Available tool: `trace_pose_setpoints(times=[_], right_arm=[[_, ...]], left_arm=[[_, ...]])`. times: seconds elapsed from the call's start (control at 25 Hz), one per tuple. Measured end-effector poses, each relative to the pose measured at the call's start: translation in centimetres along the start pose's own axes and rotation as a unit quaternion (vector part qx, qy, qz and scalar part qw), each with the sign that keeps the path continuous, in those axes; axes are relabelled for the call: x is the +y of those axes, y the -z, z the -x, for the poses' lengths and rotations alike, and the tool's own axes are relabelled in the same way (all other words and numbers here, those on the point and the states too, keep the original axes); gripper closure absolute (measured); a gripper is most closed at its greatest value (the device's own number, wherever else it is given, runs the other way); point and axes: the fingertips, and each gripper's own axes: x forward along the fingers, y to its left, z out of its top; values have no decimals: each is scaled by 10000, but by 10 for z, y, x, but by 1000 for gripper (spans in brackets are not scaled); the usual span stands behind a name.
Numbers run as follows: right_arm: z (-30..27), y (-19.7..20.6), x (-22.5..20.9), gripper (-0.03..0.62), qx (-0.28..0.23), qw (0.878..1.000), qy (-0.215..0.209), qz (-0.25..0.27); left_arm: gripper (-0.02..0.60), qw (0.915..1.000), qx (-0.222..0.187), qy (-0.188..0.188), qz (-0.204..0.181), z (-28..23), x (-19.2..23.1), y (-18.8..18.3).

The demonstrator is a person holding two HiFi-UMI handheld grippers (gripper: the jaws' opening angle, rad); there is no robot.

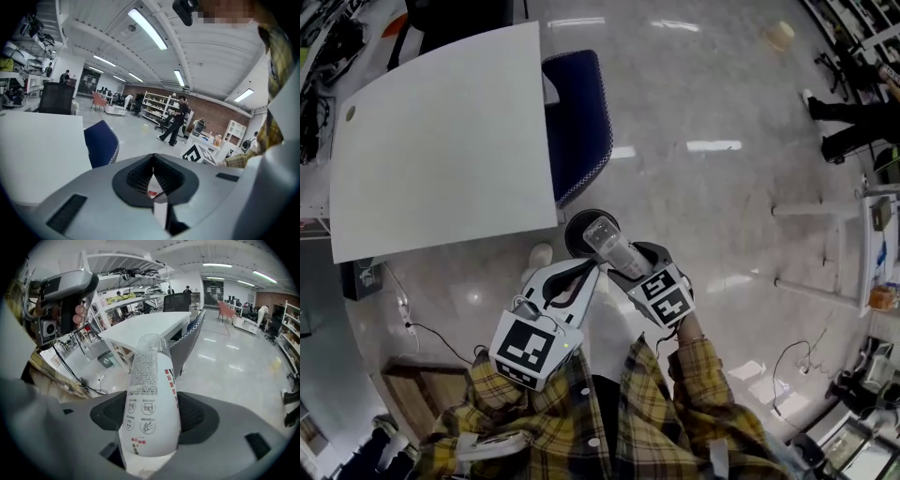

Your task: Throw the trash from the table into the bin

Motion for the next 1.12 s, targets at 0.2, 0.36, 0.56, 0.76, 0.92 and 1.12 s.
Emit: trace_pose_setpoints(times=[0.2, 0.36, 0.56, 0.76, 0.92, 1.12], right_arm=[[-11, 12, -4, 281, 33, 9996, -268, 97], [-30, 28, -2, 281, 163, 9990, -393, 125], [-55, 48, -7, 281, 319, 9984, -454, -55], [-93, 63, -20, 281, 314, 9978, -400, -437], [-143, 90, -30, 281, 468, 9969, -366, -519], [-210, 123, -33, 281, 653, 9958, -349, -533]], left_arm=[[574, 9991, -49, -360, 195, -1, -10, 18], [573, 9981, 32, -525, 327, 2, -12, 40], [574, 9975, 161, -543, 426, -4, -8, 65], [574, 9974, 266, -426, 522, -13, 9, 97], [574, 9967, 462, -472, 474, -29, 31, 139], [574, 9961, 571, -434, 506, -42, 55, 194]])
